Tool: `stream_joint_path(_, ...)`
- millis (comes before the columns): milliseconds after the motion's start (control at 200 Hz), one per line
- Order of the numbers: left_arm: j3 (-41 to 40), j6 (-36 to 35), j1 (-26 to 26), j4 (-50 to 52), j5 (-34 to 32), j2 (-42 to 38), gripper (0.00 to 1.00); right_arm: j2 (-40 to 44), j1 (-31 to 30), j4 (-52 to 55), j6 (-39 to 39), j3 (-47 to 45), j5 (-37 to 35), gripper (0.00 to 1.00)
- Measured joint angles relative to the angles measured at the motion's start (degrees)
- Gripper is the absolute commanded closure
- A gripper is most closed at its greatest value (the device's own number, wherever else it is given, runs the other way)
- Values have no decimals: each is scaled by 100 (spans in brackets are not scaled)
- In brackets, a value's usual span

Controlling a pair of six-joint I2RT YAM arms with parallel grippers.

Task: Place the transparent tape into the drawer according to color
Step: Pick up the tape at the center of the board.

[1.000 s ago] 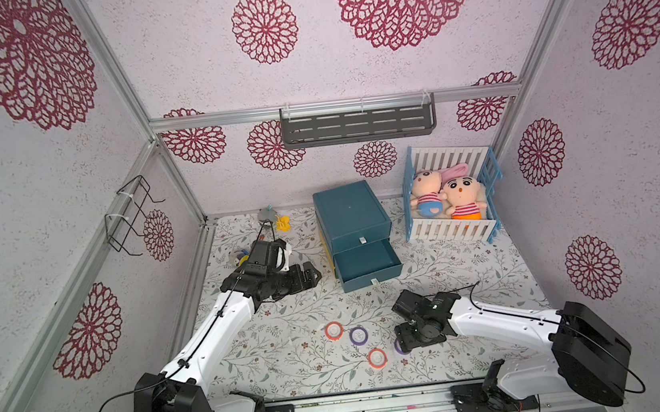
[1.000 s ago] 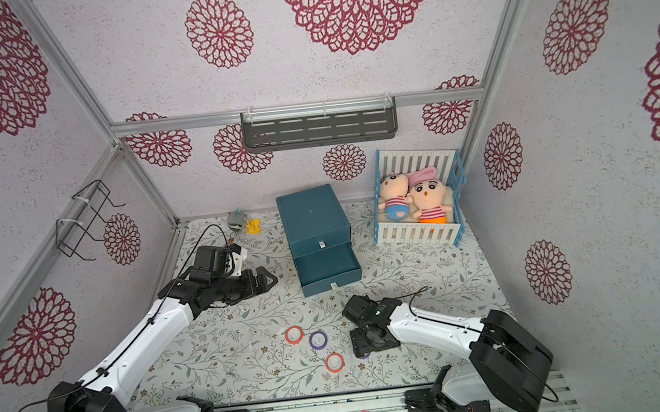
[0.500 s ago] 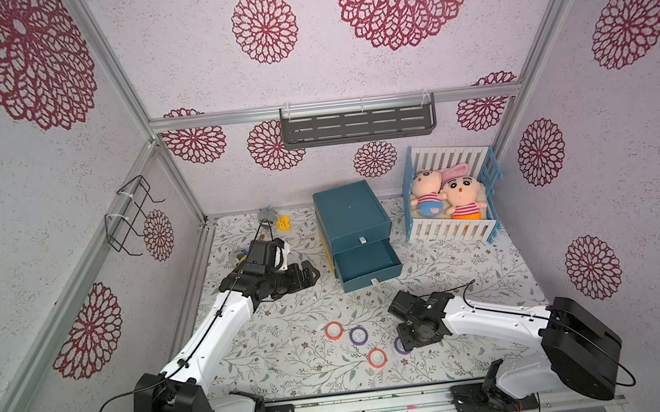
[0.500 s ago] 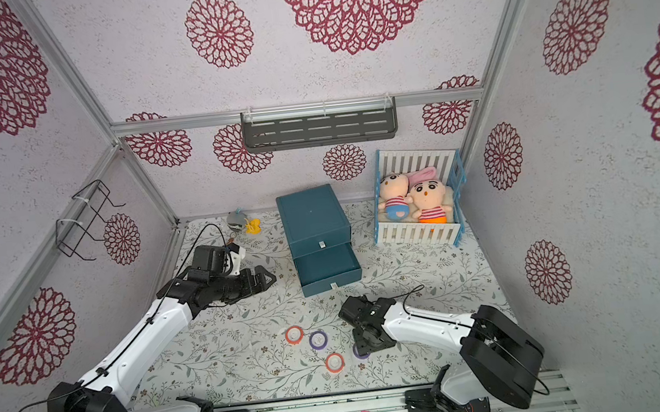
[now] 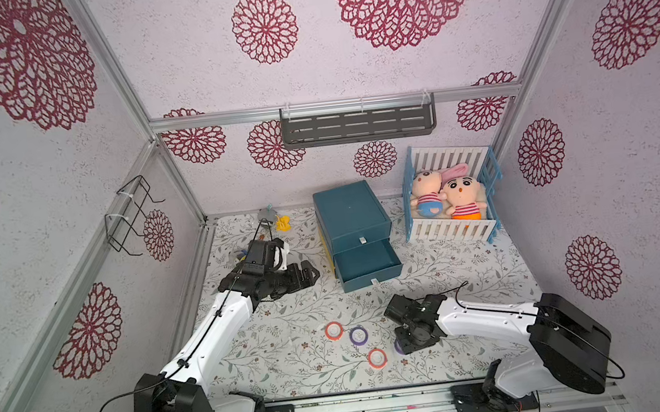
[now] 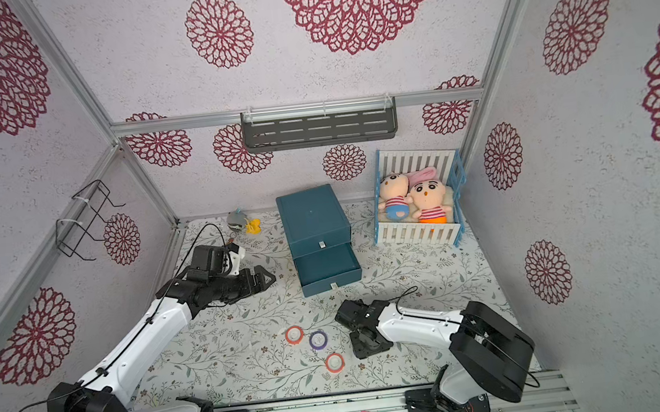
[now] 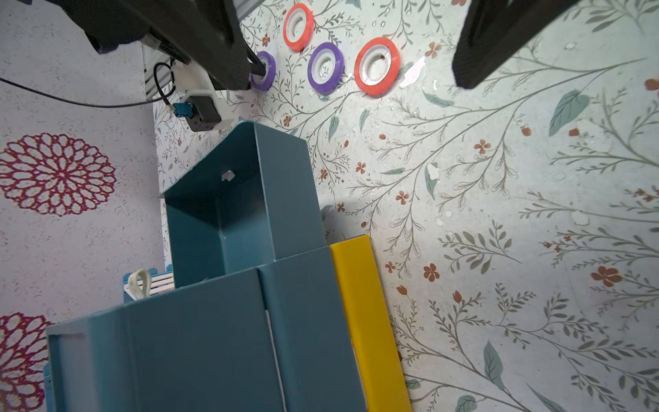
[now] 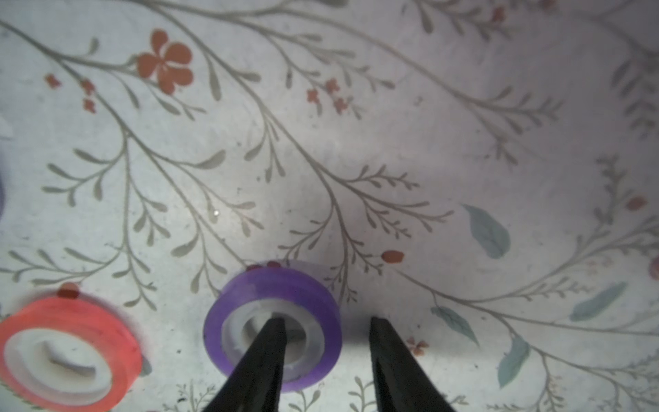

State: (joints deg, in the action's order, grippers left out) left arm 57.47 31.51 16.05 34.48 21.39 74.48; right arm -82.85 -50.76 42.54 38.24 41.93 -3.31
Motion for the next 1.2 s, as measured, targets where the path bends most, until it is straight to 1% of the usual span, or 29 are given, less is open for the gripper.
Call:
stream_joint_path(290, 0, -24, -66, 4, 26, 0, 3, -114, -4, -24, -133, 76, 101, 83)
stream_joint_path(445, 0, -39, -83, 4, 48, 0, 3, -177, -4, 33, -170, 133, 105, 100)
stream_joint_path(946, 0, -44, -125, 7, 70, 0, 3, -225, 2, 273, -166, 267, -33, 100)
stream_joint_path(1196, 0, -44, -138, 11, 85, 0, 3, -74, 155, 457, -173, 372, -127, 100)
